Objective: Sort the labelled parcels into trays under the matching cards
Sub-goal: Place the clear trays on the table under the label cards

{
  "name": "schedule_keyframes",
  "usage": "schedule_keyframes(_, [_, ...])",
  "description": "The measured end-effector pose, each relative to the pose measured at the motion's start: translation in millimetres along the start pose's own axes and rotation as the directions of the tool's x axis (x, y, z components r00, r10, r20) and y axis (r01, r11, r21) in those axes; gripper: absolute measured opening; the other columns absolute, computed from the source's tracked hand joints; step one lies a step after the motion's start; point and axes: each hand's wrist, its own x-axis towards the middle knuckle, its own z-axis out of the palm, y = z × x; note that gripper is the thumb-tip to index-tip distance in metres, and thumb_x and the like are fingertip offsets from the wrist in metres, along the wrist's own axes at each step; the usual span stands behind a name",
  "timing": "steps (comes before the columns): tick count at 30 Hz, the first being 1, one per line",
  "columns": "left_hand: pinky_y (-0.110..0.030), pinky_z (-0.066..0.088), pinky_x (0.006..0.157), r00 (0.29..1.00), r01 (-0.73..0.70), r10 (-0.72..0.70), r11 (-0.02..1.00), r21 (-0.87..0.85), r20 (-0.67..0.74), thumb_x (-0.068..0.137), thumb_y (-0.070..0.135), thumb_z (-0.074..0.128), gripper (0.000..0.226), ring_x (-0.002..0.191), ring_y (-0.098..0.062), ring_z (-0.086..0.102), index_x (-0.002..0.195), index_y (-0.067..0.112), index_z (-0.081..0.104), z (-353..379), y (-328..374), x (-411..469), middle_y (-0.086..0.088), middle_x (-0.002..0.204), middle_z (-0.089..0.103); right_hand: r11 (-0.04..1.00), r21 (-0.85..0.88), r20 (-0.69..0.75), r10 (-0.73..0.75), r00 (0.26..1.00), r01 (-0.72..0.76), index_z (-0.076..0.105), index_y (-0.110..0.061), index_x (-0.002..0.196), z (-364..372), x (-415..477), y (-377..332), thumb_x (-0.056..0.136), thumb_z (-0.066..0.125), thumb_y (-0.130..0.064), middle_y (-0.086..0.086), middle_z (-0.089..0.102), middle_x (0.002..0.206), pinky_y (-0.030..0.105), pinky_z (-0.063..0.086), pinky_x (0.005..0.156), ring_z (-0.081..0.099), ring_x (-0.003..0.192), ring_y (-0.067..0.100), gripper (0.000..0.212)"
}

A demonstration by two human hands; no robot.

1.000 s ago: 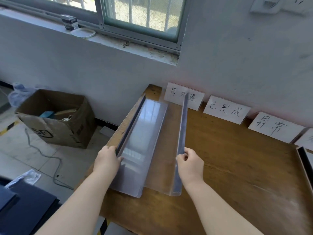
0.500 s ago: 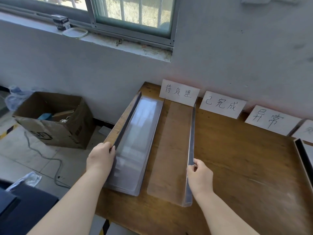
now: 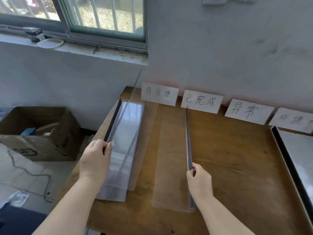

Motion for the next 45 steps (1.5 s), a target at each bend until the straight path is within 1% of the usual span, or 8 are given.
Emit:
schedule_keyframes(7, [-0.034,0.043,0.068,0.981,0.043,-0.023,0.994,-0.101,0.193,0.096,0.024,0.051,0.019,0.075,-0.02,0.052,0.083,0.011,0.058,50.9,67.9,-34.5,-0.001,0.081,0.055,0.994,-0.018,-0.043,0.108,0.993,-0.109,0.05,-0.012,0.134,-51.4,6.0,57.5,0.096,0.048,-0.018,0.005,0.063,0.118,0.031,0.051,0.086,0.059,0.105,0.021,0.039])
schedule_keyframes(16, [-0.025,0.038,0.056,0.914,0.158,-0.1,0.98,-0.118,0.393,0.096,0.025,0.049,0.025,0.067,-0.013,0.051,0.074,0.016,0.054,135.1,153.5,-116.8,0.0,0.075,0.055,0.985,-0.033,-0.12,0.163,0.979,-0.168,0.052,-0.013,0.132,-128.8,20.4,138.4,0.096,0.05,-0.018,0.004,0.065,0.114,0.029,0.052,0.085,0.062,0.1,0.02,0.036])
schedule_keyframes(24, [-0.029,0.043,0.079,0.891,0.249,-0.189,0.964,-0.095,0.413,0.096,0.017,0.05,0.015,0.091,-0.017,0.053,0.108,0.015,0.058,183.2,210.5,-159.1,0.0,0.106,0.053,0.976,-0.018,-0.137,0.211,0.968,-0.215,0.038,-0.023,0.142,-169.2,27.7,184.3,0.097,0.047,-0.018,-0.002,0.052,0.134,0.027,0.048,0.083,0.058,0.106,0.018,0.046])
schedule_keyframes(28, [-0.033,0.037,0.104,0.918,-0.097,0.092,0.995,-0.006,0.385,0.09,0.001,0.054,0.039,0.123,-0.022,0.042,0.128,0.011,0.055,194.8,234.7,-172.1,-0.006,0.131,0.048,0.992,-0.003,-0.082,0.128,0.988,-0.129,0.041,-0.025,0.139,-182.6,30.6,198.2,0.096,0.048,-0.013,-0.007,0.047,0.137,0.025,0.049,0.088,0.054,0.107,0.012,0.046])
schedule_keyframes(32, [-0.028,0.021,0.112,0.675,-0.514,0.451,0.855,-0.067,0.584,0.097,0.015,0.047,0.045,0.138,-0.021,0.034,0.142,0.013,0.042,209.3,266.5,-198.6,-0.005,0.149,0.038,0.998,-0.046,0.01,-0.051,0.999,0.052,0.045,-0.025,0.138,-197.8,37.3,206.8,0.095,0.05,-0.013,-0.01,0.043,0.143,0.019,0.041,0.1,0.046,0.125,0.009,0.045])
schedule_keyframes(37, [-0.029,-0.005,0.116,0.486,-0.634,0.342,0.771,0.055,0.804,0.102,0.041,0.026,0.058,0.146,-0.012,-0.006,0.153,0.023,0.005,235.1,283.8,-227.4,0.005,0.16,-0.007,0.952,-0.131,-0.052,-0.284,0.957,0.276,0.051,-0.017,0.135,-231.3,46.7,233.1,0.093,0.052,-0.005,-0.009,0.045,0.141,0.013,0.026,0.106,0.041,0.131,0.006,0.044])
schedule_keyframes(42, [-0.034,-0.004,0.117,0.435,-0.676,0.281,0.73,0.104,0.856,0.102,0.043,0.026,0.062,0.145,-0.015,-0.014,0.152,0.023,-0.005,253.4,291.6,-234.4,0.003,0.159,-0.016,1.0,-0.006,-0.015,0.004,1.0,-0.004,0.035,-0.019,0.145,-262.1,55.0,279.7,0.1,0.041,-0.011,-0.009,0.032,0.151,0.02,0.021,0.113,0.027,0.139,0.007,0.047])
schedule_keyframes(45, [-0.034,-0.003,0.117,0.419,-0.696,0.292,0.711,0.098,0.859,0.102,0.042,0.026,0.062,0.145,-0.016,-0.015,0.152,0.022,-0.006,259.7,300.9,-239.5,0.002,0.158,-0.017,0.97,-0.237,0.06,0.069,0.996,-0.053,0.019,-0.013,0.15,-269.7,56.7,308.9,0.103,0.029,-0.022,-0.001,0.015,0.158,0.021,0.007,0.113,0.011,0.145,0.011,0.049])
